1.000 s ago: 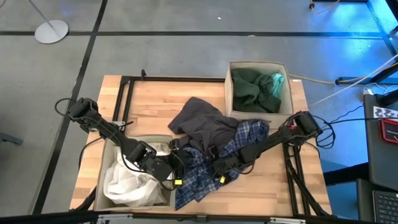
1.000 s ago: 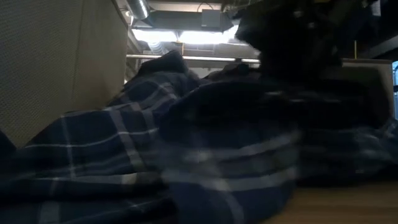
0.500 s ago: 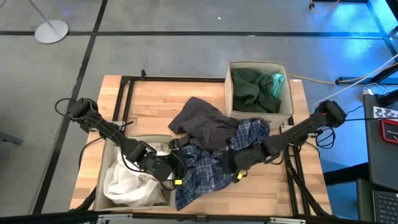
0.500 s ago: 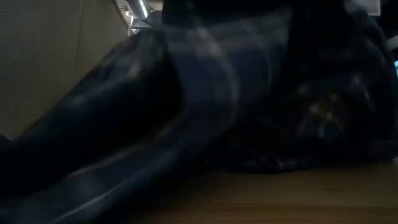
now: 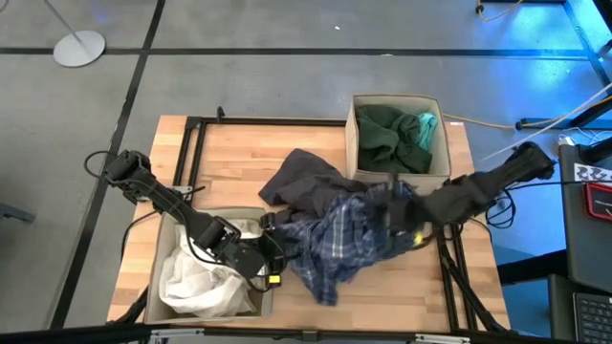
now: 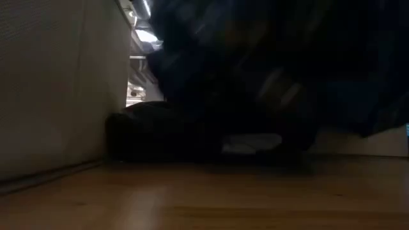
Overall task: Sort clothes
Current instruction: Put the blue shirt into the top brown laundry bin
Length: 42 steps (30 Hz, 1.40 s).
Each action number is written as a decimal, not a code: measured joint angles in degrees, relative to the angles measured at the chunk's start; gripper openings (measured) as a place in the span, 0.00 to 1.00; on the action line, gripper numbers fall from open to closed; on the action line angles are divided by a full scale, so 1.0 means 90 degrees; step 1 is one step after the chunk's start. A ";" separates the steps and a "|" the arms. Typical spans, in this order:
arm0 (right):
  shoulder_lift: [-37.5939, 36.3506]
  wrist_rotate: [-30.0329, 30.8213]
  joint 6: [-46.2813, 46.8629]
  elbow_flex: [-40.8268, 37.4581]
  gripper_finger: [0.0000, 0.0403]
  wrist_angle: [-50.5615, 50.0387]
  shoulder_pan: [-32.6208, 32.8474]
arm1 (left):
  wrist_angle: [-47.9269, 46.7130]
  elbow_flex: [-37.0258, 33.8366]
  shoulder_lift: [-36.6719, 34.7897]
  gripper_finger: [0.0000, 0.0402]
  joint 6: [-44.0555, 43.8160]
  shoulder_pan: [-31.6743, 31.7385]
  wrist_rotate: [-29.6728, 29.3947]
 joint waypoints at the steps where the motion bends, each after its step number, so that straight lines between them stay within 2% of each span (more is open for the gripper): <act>1: -0.0048 0.0137 -0.0190 0.0205 0.05 -0.0059 0.0000 | 0.0000 0.0000 0.0000 0.41 0.0001 0.0000 0.0000; 8: -0.0122 0.1191 -0.1573 0.1838 0.05 -0.0190 -0.0351 | 0.0002 0.0000 0.0005 0.41 0.0002 0.0002 0.0002; 16: -0.0120 0.1259 -0.2546 0.3424 0.05 -0.0150 -0.1289 | 0.0002 0.0000 0.0005 0.41 -0.0031 0.0000 0.0002; 21: -0.0120 0.1300 -0.3227 0.4037 0.05 -0.0119 -0.1773 | 0.0002 0.0000 0.0005 0.41 -0.0021 0.0000 0.0002; 26: -0.0121 0.2067 -0.3548 0.4151 0.05 -0.0243 -0.2407 | 0.0001 0.0000 0.0005 0.41 -0.0020 0.0002 0.0002; 29: -0.0107 0.2714 -0.3186 0.4145 0.05 -0.0802 -0.2803 | 0.0002 0.0000 0.0005 0.41 -0.0017 0.0000 0.0002; 32: -0.0095 0.2917 -0.2397 0.4143 0.05 -0.1784 -0.3178 | 0.0000 0.0000 0.0005 0.41 -0.0004 0.0002 0.0002; 38: -0.0096 0.2824 -0.0795 0.3697 0.05 -0.3407 -0.3926 | 0.0000 0.0000 0.0005 0.41 -0.0024 0.0002 0.0002; 42: -0.0105 0.2221 -0.0014 0.3055 0.05 -0.4051 -0.4437 | 0.0000 0.0000 0.0005 0.41 -0.0059 0.0000 0.0002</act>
